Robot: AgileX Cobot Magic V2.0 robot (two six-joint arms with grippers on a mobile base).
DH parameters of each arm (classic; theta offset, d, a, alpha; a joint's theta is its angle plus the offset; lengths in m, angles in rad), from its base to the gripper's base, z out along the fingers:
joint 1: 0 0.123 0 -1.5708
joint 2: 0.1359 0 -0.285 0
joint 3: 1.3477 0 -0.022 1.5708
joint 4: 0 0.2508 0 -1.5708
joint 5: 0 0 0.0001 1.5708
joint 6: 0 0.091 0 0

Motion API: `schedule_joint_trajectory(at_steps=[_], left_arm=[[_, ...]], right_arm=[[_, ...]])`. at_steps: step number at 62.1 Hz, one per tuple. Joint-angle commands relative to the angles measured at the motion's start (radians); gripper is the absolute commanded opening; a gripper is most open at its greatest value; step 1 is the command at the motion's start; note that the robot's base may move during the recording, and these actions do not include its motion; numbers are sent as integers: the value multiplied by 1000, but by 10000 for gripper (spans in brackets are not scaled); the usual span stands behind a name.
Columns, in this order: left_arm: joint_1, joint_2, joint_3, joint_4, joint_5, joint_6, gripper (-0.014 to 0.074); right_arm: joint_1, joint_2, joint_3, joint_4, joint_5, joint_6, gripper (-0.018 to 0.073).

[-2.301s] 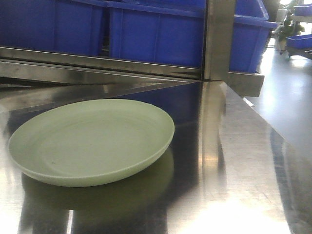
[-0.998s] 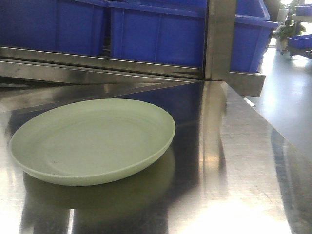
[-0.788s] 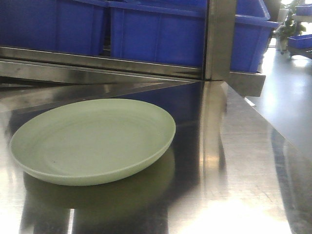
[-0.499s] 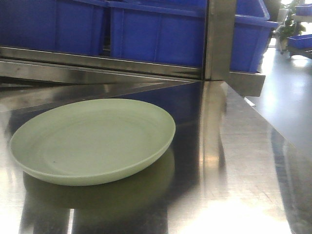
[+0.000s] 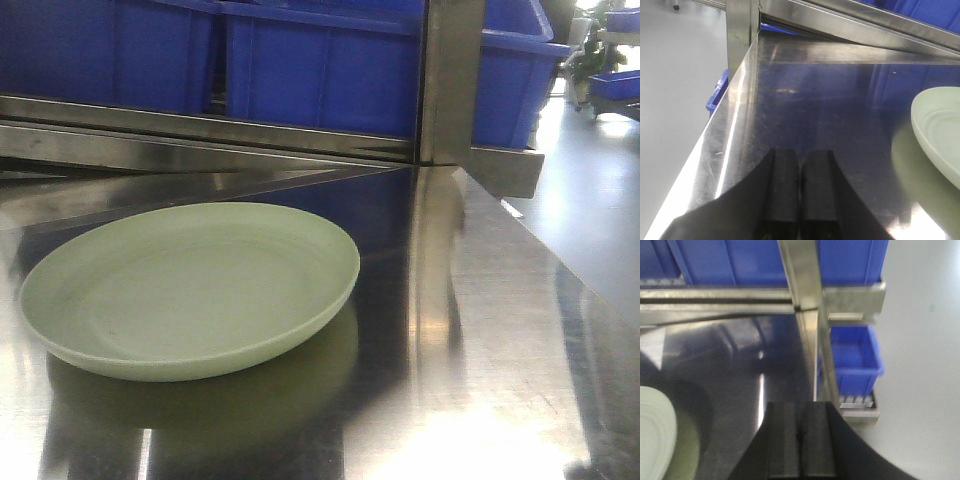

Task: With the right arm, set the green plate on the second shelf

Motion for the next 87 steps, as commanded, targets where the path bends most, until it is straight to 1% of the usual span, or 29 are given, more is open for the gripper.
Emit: schedule_joint_trajectory(at_steps=[1, 3, 7, 11, 14, 17, 28, 39, 44, 51, 61, 87], left_arm=[[-6, -25, 32, -5, -69, -5, 124], [-6, -25, 32, -5, -69, -5, 124], [-6, -25, 32, -5, -69, -5, 124], [-6, -25, 32, -5, -69, -5, 124], [-6, -25, 32, -5, -69, -5, 124], [-6, -25, 32, -5, -69, -5, 124], [-6, -25, 32, -5, -69, -5, 124], [-6, -25, 32, -5, -69, -5, 124], [-6, -25, 32, -5, -69, -5, 124], [-6, -25, 32, -5, -69, -5, 124], [-6, -25, 32, -5, -69, -5, 124], [-6, -25, 32, -5, -69, -5, 124]], right_arm=[[-2, 93, -120, 89, 38, 2, 132], [4, 130, -152, 105, 67, 2, 164], [24, 194, -204, 124, 116, 2, 256], [59, 255, -250, 126, 152, 2, 353], [83, 299, -281, 126, 169, 2, 391], [114, 340, -311, 126, 180, 2, 408], [236, 475, -404, 126, 205, 2, 405], [319, 576, -460, 132, 206, 2, 405], [343, 615, -479, 134, 206, 2, 405], [363, 668, -495, 135, 202, 2, 405], [364, 737, -523, 135, 210, 2, 405], [397, 811, -593, 143, 237, 2, 405]])
